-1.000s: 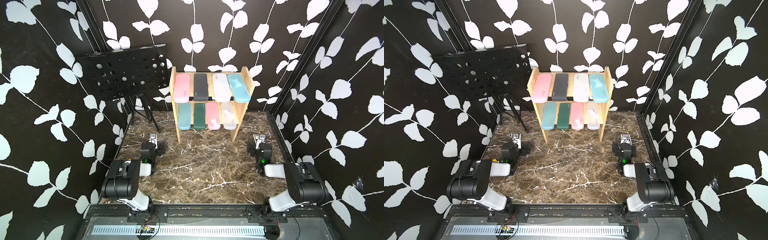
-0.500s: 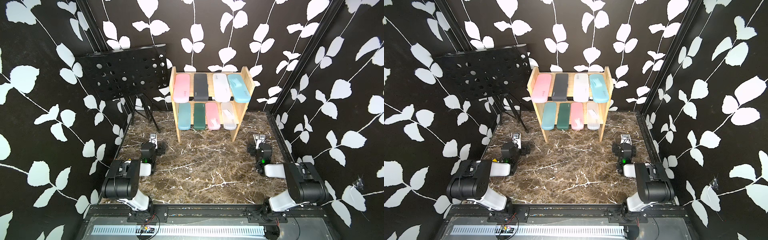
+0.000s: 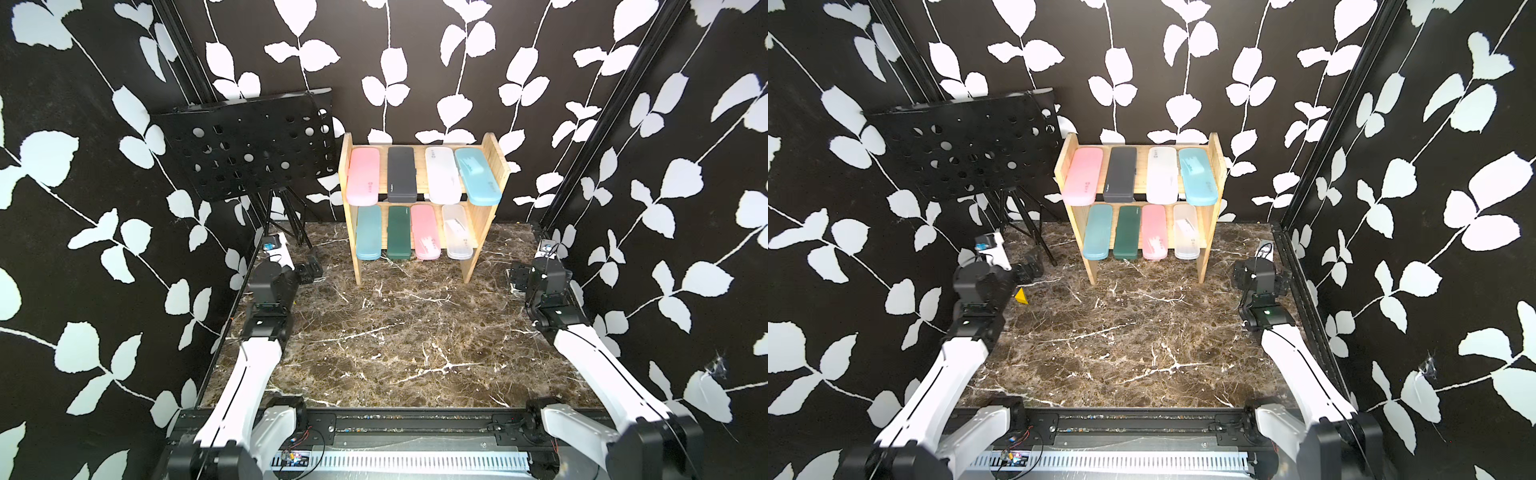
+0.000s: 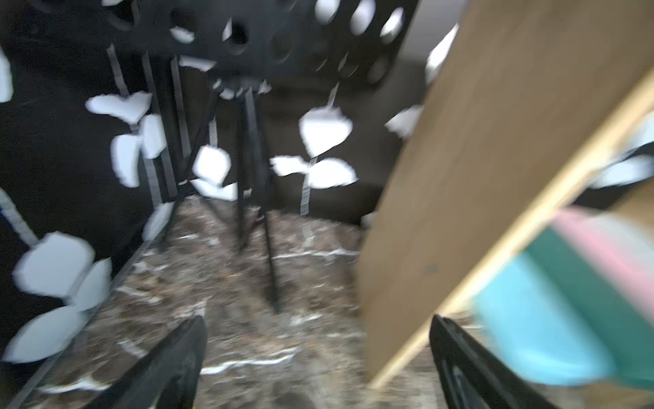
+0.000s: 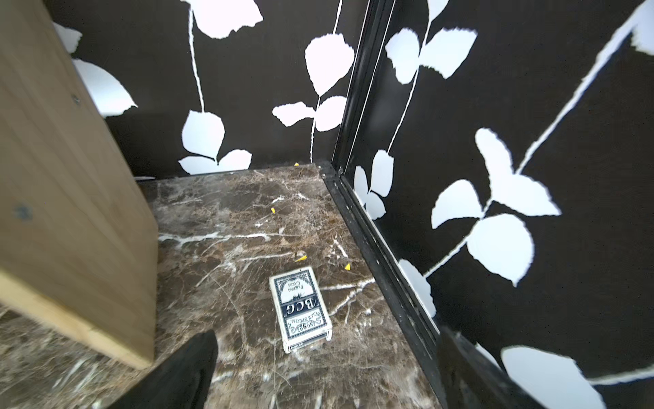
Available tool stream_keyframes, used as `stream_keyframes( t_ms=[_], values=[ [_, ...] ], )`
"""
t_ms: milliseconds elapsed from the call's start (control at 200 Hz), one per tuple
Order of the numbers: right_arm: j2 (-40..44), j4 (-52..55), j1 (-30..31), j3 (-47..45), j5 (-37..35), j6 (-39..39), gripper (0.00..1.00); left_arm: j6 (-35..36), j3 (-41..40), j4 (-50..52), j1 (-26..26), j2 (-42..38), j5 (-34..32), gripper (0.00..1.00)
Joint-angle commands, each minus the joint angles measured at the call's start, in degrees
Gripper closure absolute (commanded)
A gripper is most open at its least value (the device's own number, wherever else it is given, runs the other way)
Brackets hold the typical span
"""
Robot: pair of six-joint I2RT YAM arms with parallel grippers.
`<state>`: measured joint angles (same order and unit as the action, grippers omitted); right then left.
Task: Remove the pencil cases from the shelf
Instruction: Pick up the pencil case from the shelf.
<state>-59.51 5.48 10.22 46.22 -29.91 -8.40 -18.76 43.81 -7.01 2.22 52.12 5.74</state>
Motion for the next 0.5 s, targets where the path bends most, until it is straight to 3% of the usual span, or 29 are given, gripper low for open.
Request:
stream_keyframes(
  t_ms=[0,65,150,295,495],
  values=[
    [1.23,17.46,1.24,6.56,-3.7,-4.21,0.01,-20.27,5.69,6.95,0.32,-2.54,14.81,0.03],
    [0.87,22.43,1.3,10.04,-2.8,-5.68,0.01,-31.03,7.92,1.32,1.49,-2.05,17.87,0.03],
    [-0.34,27.06,1.3,14.37,-1.25,-7.15,0.01,-39.78,11.9,-1.29,4.92,-0.12,15.72,0.03],
    [-3.18,33.21,1.32,21.91,1.48,-9.1,0.01,-47.19,21.02,-0.06,8.56,6.81,15.8,0.03],
    [-5.8,37.98,1.3,27.9,4.12,-9.59,0.01,-52.62,24.73,-1.59,9.02,11.45,14.34,0.03]
  ],
)
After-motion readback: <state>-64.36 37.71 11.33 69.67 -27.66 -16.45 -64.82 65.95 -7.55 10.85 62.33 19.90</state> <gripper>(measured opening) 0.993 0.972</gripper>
